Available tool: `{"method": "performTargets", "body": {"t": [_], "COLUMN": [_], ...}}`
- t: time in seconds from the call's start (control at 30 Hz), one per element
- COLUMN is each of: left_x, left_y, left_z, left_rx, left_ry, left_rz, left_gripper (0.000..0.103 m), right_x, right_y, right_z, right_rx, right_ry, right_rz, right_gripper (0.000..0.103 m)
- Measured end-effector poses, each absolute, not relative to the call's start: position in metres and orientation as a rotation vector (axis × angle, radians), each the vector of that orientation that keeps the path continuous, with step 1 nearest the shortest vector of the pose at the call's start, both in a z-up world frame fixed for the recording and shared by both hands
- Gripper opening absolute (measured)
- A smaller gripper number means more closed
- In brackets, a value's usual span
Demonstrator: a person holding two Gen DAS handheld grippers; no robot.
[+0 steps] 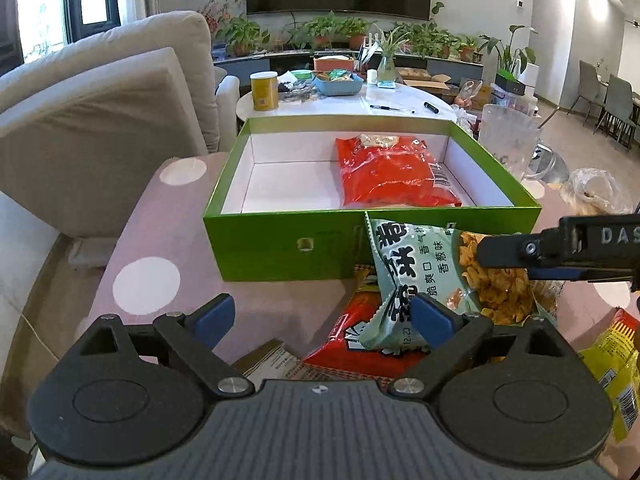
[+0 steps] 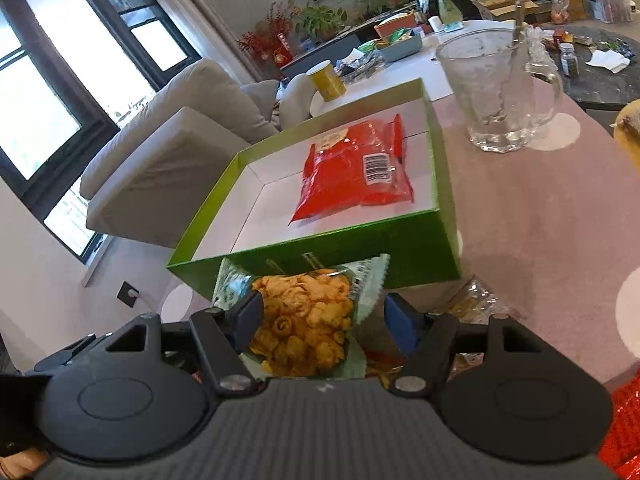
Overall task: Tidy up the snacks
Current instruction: 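Lift the green puff bag with the right gripper toward the green box, then lower the green puff bag into the box beside the red bag and release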
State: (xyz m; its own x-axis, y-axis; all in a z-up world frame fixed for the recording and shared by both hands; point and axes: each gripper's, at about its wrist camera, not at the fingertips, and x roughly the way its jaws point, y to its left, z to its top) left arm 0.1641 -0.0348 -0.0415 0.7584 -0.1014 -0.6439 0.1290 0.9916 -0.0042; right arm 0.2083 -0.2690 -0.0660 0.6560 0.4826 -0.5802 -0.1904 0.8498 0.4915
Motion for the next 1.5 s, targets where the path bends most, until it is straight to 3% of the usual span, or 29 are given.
{"method": "performTargets", "body": {"t": [0.67, 0.77, 1.2, 1.5], "left_x": [0.185, 0.184, 0.139, 0.166], "left_y": [-0.077, -0.079, -0.076, -0.052], "left_z": [-0.050, -0.051, 0.000, 0.039], "left_rx": [0.153, 0.136, 0.187, 0.199], "left_ry": [0.725, 0.718, 0.523, 0.429], "left_rz": [-0.365, -0.429, -0.418, -0.341], "left_gripper": [0.092, 0.076, 0.076, 0.080], "right_x": [0.212, 0.212, 0.185, 0.215], "right_y": [-0.268, -0.265, -0.257, -0.231], "right_z": [-0.077, -0.076, -0.033, 0.009], "right_rx": [0.423, 0.414, 0.397, 0.388], "right_ry": [0.789, 0.788, 0.673, 0.565], "right_rz": [0.396, 0.396, 0.449, 0.534], "right_gripper": [0.059, 0.059, 0.059, 0.059]}}
